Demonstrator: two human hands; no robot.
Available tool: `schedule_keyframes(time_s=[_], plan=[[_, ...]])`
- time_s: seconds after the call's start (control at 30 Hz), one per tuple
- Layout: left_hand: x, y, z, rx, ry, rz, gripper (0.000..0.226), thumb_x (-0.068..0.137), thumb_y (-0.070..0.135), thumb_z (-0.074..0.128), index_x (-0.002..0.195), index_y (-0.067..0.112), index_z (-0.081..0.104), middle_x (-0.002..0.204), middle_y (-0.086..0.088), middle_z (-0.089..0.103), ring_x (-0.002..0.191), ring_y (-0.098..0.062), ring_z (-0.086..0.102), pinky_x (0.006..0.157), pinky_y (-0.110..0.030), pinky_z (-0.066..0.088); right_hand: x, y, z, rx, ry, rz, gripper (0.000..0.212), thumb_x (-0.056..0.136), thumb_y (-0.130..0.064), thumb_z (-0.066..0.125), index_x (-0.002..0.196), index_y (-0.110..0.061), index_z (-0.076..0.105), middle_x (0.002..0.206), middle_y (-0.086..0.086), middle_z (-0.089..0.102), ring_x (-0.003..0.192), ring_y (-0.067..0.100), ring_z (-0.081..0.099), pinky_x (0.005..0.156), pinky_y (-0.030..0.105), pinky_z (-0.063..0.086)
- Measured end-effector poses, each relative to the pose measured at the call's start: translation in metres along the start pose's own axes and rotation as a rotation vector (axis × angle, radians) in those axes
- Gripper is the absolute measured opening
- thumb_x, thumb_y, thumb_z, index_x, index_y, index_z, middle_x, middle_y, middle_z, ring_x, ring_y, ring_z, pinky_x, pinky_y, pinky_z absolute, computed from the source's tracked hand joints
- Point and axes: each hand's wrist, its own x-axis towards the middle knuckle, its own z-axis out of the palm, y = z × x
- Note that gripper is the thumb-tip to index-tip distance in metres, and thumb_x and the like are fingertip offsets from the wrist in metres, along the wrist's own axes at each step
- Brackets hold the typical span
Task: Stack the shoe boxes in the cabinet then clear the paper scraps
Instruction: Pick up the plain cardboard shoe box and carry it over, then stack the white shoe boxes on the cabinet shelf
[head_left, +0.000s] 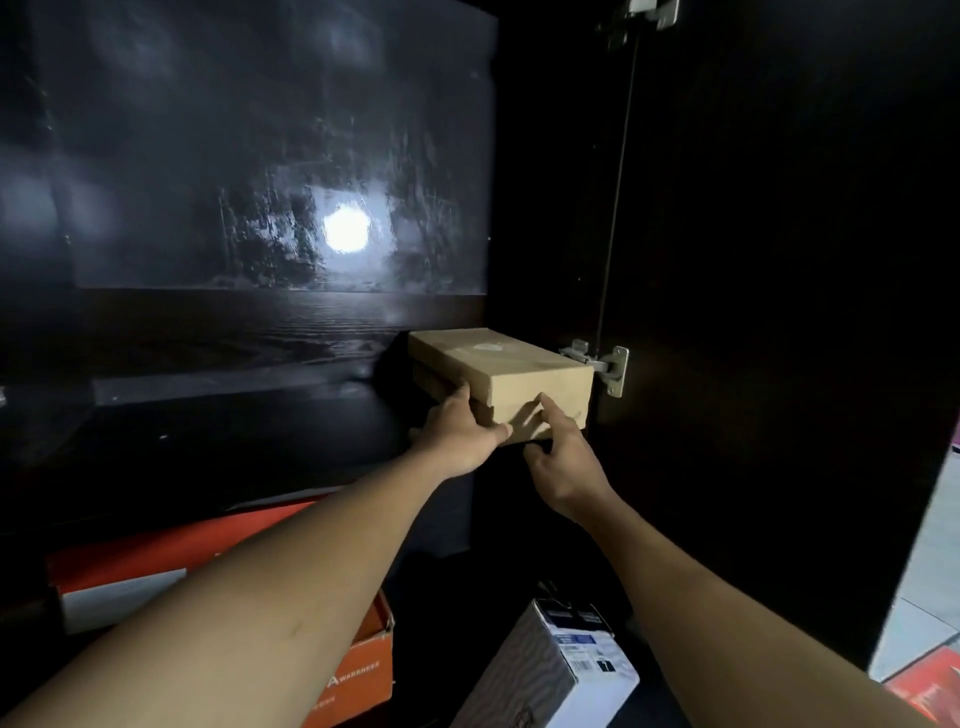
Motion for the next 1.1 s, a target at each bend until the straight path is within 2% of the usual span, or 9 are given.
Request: schedule_keyframes(time_s=[0.1,0.2,0.3,0.47,0.57,0.77,0.9,1.0,1.1], plan=[[0.017,-0.005,-0.002,0.051,-0.024,-0.045,0.105,0.07,0.06,0.067,0.157,0.023,0.021,0.151,-0.002,0.047,0.138,-0.026,0.043,0.114,-0.048,0.032,0.01,0.002,0.005,-0.043,-0.039,-0.006,0.076,0.092,-0.016,0.051,0.158,-0.023,0.015,0.158,0.007,0.033,0.137,0.026,0.043,0.112,0.039,0.039],[0.025,-0.011,-0.005,0.06,-0.053,-0.052,0.108,0.068,0.063,0.063,0.158,0.024,0.017,0.154,0.0,0.043,0.141,-0.025,0.04,0.117,-0.048,0.028,0.018,0.003,0.012,-0.071,-0.076,0.009,0.073,0.093,-0.014,0.052,0.158,-0.016,0.018,0.16,0.007,0.028,0.145,0.024,0.033,0.116,0.029,0.03],[0.031,-0.014,-0.007,0.058,-0.065,-0.037,0.11,0.067,0.065,0.06,0.158,0.023,0.015,0.156,-0.001,0.04,0.142,-0.025,0.039,0.117,-0.048,0.028,0.026,0.003,0.014,-0.043,-0.079,0.02,0.074,0.092,-0.015,0.051,0.158,-0.016,0.017,0.16,0.009,0.027,0.143,0.026,0.035,0.116,0.039,0.034],[0.026,-0.014,-0.012,0.024,-0.083,-0.018,0.097,0.086,0.059,0.064,0.159,0.023,0.011,0.156,0.002,0.04,0.143,-0.022,0.037,0.119,-0.048,0.026,0.032,-0.004,-0.002,-0.031,-0.136,0.105,0.071,0.092,-0.012,0.047,0.157,-0.02,0.019,0.148,0.012,0.046,0.113,0.023,0.056,0.09,0.03,0.046],[0.004,-0.007,-0.015,0.034,-0.084,0.019,0.092,0.088,0.052,0.067,0.158,0.021,0.017,0.152,0.002,0.045,0.14,-0.022,0.042,0.118,-0.045,0.03,0.016,-0.011,-0.015,-0.018,-0.11,0.151,0.067,0.092,-0.012,0.049,0.155,-0.018,0.028,0.148,0.01,0.047,0.127,0.027,0.053,0.105,0.034,0.044],[-0.081,0.008,-0.023,0.043,0.012,0.116,0.073,0.081,0.041,0.077,0.143,0.013,0.05,0.135,-0.013,0.061,0.124,-0.028,0.057,0.105,-0.037,0.045,-0.058,-0.016,-0.052,-0.003,-0.037,0.168,0.068,0.08,-0.023,0.055,0.145,-0.009,0.043,0.136,0.016,0.058,0.126,0.034,0.055,0.106,0.039,0.045],[-0.152,-0.002,-0.01,0.124,-0.082,0.105,0.072,0.084,0.037,0.077,0.144,0.01,0.047,0.134,-0.012,0.061,0.124,-0.028,0.057,0.104,-0.033,0.043,-0.142,-0.008,-0.072,-0.04,-0.086,0.251,0.062,0.096,-0.017,0.055,0.153,-0.014,0.03,0.145,0.011,0.049,0.125,0.028,0.054,0.103,0.038,0.047],[-0.205,-0.029,0.018,0.086,-0.189,0.008,0.073,0.087,0.032,0.075,0.147,0.007,0.041,0.139,-0.015,0.056,0.125,-0.028,0.055,0.098,-0.026,0.039,-0.209,0.027,-0.069,-0.058,-0.121,0.311,0.061,0.099,-0.016,0.054,0.154,-0.013,0.029,0.142,0.015,0.052,0.12,0.036,0.057,0.097,0.044,0.049],[-0.259,-0.067,0.051,0.009,-0.276,-0.141,0.077,0.088,0.031,0.075,0.15,0.007,0.036,0.142,-0.015,0.052,0.125,-0.03,0.054,0.092,-0.026,0.039,-0.276,0.074,-0.054,-0.09,-0.133,0.447,0.063,0.095,-0.019,0.058,0.152,-0.011,0.033,0.148,0.015,0.047,0.133,0.031,0.048,0.105,0.036,0.043]])
